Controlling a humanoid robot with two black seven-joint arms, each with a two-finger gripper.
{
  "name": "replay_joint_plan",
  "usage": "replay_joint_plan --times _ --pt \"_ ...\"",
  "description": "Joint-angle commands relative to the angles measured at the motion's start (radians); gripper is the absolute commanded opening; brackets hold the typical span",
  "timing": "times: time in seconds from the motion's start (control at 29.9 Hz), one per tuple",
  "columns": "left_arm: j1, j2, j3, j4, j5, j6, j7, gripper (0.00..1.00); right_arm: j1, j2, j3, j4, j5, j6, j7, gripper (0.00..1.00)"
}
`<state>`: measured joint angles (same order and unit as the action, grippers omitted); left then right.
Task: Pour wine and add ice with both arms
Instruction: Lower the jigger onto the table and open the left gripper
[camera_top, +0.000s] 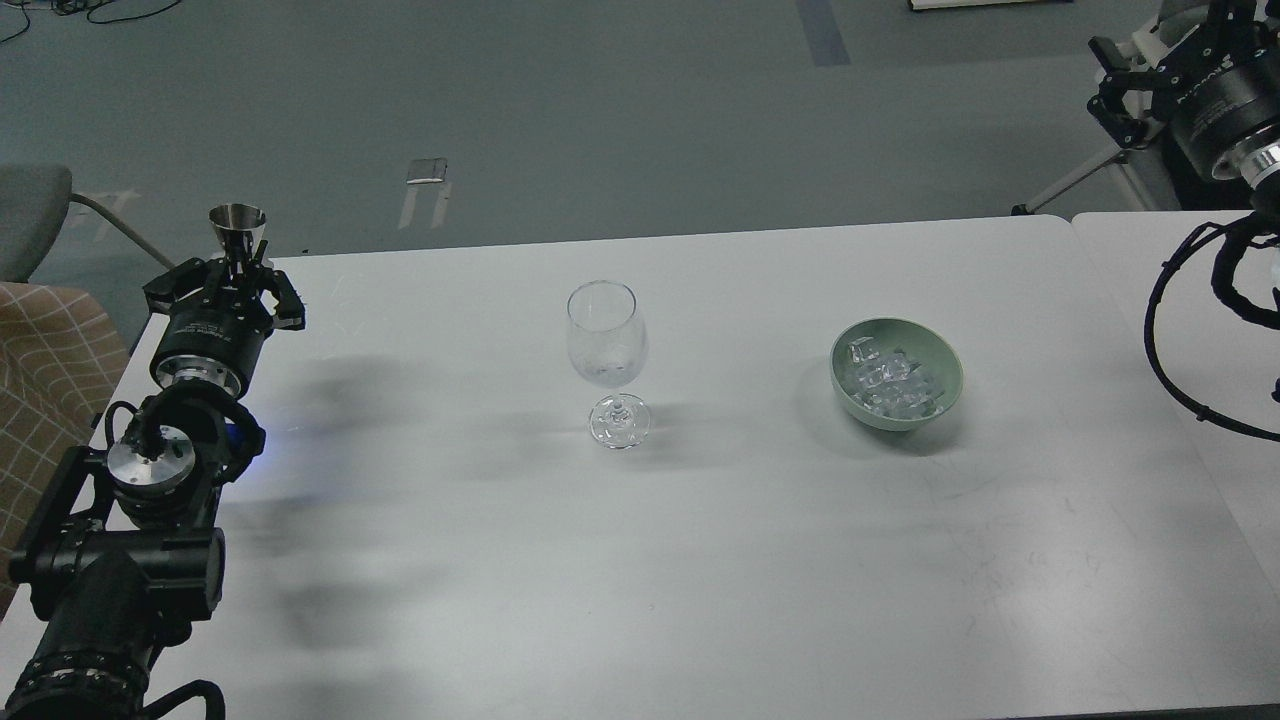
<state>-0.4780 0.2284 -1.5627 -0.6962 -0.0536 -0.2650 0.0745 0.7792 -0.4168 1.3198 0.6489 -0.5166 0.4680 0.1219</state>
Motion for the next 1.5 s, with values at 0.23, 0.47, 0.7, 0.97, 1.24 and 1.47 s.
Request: replay_joint_plan --times 0.23,0.47,0.7,0.97,1.24,1.47 --pt "-0.125 -0.004 0.013 0.276 0.003 -0.069 -0.035 0.16 -0.008 0.000 -0.001 0.001 0.000 0.000 0.001 1.00" --pt "-0.125 -0.008 0.013 0.313 0.001 -0.069 -0.038 0.30 -0.012 -0.004 0.001 0.032 0.000 -0.008 0.001 1.00" --pt "-0.125 -0.011 0.013 0.305 0.003 -0.071 -0.051 0.33 -0.011 0.000 0.001 0.038 0.000 -0.011 0.001 1.00" --pt "-0.126 -0.011 0.013 0.307 0.001 -0.068 -0.061 0.49 -0.009 -0.008 0.007 0.040 0.001 -0.012 0.001 1.00" --pt "-0.126 -0.014 0.013 0.310 0.000 -0.060 -0.059 0.56 -0.009 -0.008 0.007 0.040 0.000 -0.014 0.001 1.00" --pt "-0.129 -0.009 0.012 0.297 0.001 -0.071 -0.056 0.58 -0.009 -0.011 0.009 0.037 0.000 -0.012 0.001 1.00"
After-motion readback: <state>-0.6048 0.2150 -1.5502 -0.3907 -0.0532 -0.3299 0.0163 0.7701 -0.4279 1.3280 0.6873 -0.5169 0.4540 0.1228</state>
